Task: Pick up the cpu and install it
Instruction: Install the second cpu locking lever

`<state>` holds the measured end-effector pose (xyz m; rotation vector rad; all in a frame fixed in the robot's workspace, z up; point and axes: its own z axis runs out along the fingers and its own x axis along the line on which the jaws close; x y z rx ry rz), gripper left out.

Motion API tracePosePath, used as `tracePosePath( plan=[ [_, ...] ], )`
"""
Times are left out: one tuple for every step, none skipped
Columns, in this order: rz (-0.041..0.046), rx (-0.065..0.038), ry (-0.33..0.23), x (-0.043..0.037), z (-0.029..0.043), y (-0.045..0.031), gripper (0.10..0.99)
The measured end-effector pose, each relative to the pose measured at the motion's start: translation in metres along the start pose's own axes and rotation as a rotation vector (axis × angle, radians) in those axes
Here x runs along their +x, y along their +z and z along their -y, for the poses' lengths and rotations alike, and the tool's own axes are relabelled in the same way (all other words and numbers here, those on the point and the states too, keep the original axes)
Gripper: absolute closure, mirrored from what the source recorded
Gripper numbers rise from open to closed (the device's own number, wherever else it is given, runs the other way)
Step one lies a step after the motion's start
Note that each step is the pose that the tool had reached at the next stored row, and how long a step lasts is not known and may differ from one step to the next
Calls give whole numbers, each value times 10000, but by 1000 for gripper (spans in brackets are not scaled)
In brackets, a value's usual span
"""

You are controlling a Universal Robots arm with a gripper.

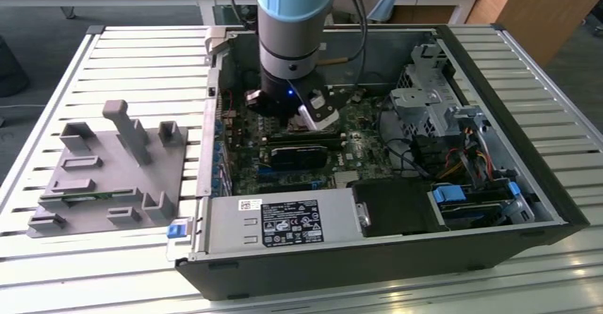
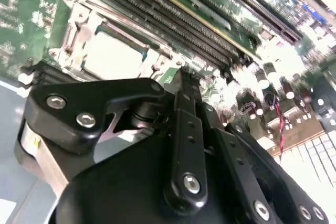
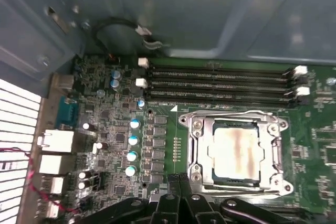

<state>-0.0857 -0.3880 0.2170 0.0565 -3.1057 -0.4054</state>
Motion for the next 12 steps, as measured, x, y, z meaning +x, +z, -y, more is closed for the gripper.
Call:
tracePosePath(
  plan=[
    [0,-4,0,0,-7,-25,980],
    [0,-10,0,0,-13,-48,980],
    [1,-22,0,0,-18,-67,980],
    [1,-36,-1,0,-23,-86,980],
    [2,-50,-1,0,-27,-103,980],
    [3,-71,-2,0,-33,-123,980],
    [5,-95,-2,0,-38,-141,980],
    [4,-118,-2,0,-41,-155,980],
    [6,-134,-3,0,-42,-159,980],
    [6,-141,-2,0,-43,-159,980],
    [6,-144,-2,0,-43,-159,980],
    [6,-144,-2,0,-43,-159,980]
  ],
)
